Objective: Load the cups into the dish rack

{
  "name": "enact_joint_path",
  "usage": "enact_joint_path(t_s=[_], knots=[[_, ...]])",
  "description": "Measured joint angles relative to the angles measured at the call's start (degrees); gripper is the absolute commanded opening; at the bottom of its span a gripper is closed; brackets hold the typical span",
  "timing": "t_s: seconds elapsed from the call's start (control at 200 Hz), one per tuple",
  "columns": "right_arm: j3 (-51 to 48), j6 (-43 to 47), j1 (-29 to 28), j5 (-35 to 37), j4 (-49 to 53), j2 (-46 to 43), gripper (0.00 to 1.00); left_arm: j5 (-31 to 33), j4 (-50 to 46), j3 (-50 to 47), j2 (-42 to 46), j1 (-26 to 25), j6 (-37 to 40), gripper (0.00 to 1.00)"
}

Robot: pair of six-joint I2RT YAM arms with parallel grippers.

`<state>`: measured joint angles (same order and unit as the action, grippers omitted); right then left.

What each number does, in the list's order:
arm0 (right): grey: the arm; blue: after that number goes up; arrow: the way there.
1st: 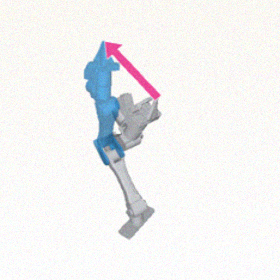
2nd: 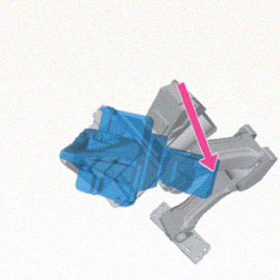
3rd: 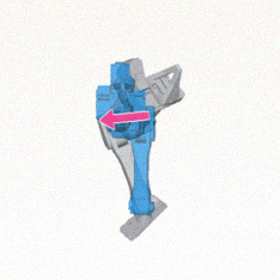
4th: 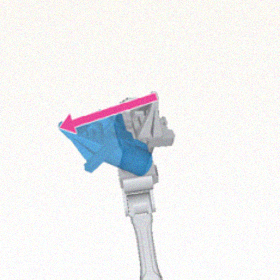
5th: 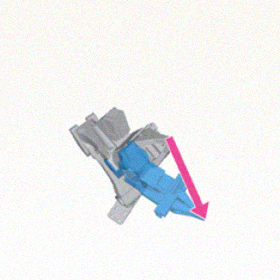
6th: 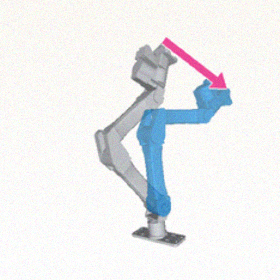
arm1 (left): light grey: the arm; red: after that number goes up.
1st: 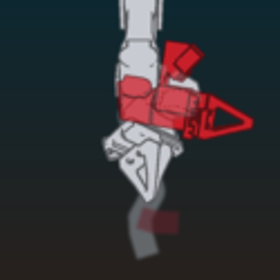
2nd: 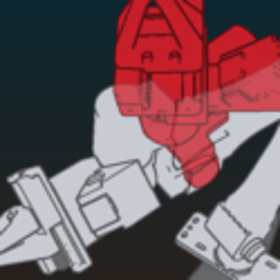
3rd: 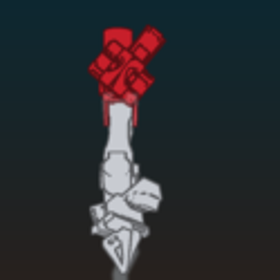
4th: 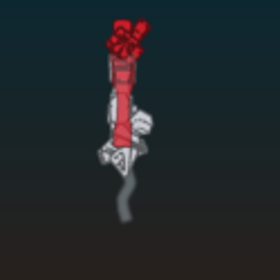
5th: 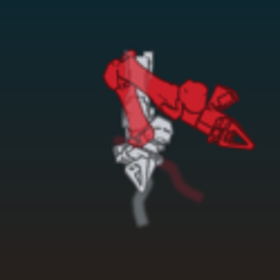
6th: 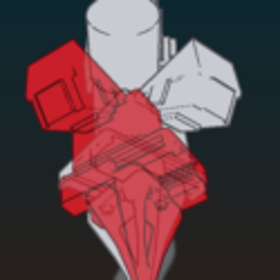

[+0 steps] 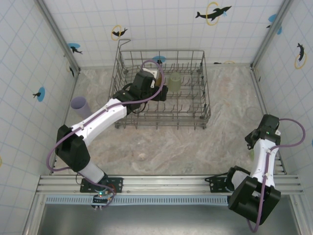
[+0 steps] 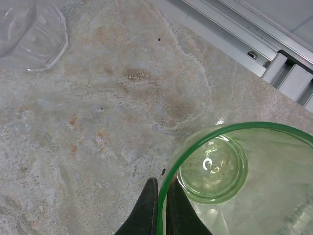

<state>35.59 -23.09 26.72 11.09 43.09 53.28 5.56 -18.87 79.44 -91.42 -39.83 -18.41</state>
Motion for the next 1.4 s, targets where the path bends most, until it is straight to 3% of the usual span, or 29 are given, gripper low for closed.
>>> enact_joint_path(t_s=[0.365,0.961,1.401], knots=[[7.8,-0.6,-5.6,-4.1,2.6,0.6,0.0,0.0,-0.3,0.1,-1.4,0.0,0.0,0.98],[26.8,-3.5,-26.2,-1.5,3.4,12.4,0.0,-0.4,-4.7,6.8,-3.7,0.0,0.6,0.98],[37.7,-3.3,-31.2,-2.4,1.2,20.3,0.0,-0.4,-8.0,8.5,-6.1,0.0,0.6,0.98]])
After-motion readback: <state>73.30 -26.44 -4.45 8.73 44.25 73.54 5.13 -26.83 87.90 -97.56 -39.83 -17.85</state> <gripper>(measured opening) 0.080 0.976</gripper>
